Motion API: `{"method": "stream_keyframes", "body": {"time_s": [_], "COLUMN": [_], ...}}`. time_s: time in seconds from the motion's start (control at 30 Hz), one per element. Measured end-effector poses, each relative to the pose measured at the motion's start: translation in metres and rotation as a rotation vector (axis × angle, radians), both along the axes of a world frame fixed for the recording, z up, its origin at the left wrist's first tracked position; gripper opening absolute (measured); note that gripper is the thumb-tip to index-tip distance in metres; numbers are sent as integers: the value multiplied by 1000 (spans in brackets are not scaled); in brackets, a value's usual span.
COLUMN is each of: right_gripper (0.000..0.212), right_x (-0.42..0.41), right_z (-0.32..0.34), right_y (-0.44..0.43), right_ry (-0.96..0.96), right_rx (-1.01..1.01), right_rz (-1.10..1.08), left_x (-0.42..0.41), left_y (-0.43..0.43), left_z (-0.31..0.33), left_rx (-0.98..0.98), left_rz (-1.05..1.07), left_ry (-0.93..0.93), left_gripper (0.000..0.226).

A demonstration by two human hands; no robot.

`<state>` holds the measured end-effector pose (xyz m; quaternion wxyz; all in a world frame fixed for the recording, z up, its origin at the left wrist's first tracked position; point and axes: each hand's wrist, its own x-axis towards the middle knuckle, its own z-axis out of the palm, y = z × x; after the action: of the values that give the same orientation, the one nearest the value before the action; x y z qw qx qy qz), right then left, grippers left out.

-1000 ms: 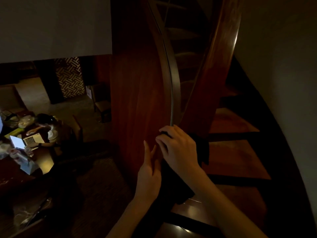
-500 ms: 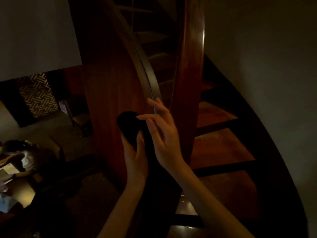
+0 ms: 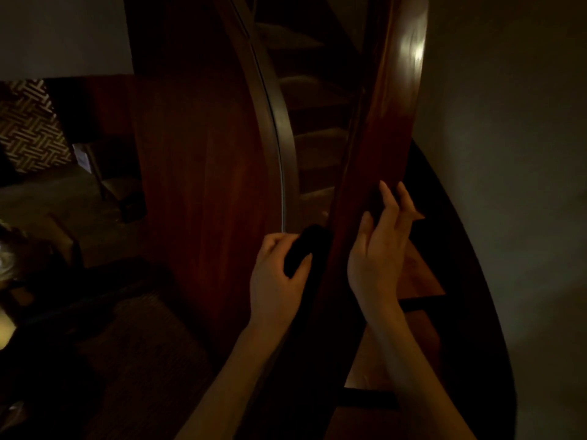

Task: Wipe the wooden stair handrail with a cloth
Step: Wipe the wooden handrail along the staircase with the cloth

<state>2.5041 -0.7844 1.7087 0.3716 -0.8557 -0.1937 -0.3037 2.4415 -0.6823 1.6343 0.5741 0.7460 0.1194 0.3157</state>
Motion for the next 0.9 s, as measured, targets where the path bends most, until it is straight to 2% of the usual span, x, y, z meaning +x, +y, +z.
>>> {"method": "stream_keyframes", "body": {"time_s": [0.07, 0.13, 0.33, 0.53, 0.7, 0.83, 0.9], "right_gripper": [44, 45, 46, 46, 47, 46, 45], "right_x": [1, 1, 2, 0, -1, -1, 0], "right_z": [-1, -2, -4, -2, 0, 1, 1], "right_y": [0, -1, 1, 2, 2, 2, 3], "right_ry": [-23, -23, -24, -1, 1, 11, 3], "right_rx": [5, 9, -12, -30, -54, -44, -29], "right_rz": [-4, -7, -21, -40, -57, -39, -30], "left_x": [13, 13, -23, 22, 85, 76, 48], "left_y": [0, 2, 29, 27, 25, 26, 29], "left_z": [7, 11, -17, 27, 75, 69, 49], "left_rx": [-116, -225, -285, -301, -295, -275, -220], "left_rz": [-36, -114, -429, -378, -193, -192, -287], "left_ry": [-1, -16, 72, -30, -142, -160, -133], "left_gripper": [14, 14, 11, 19, 8, 8, 23]}}
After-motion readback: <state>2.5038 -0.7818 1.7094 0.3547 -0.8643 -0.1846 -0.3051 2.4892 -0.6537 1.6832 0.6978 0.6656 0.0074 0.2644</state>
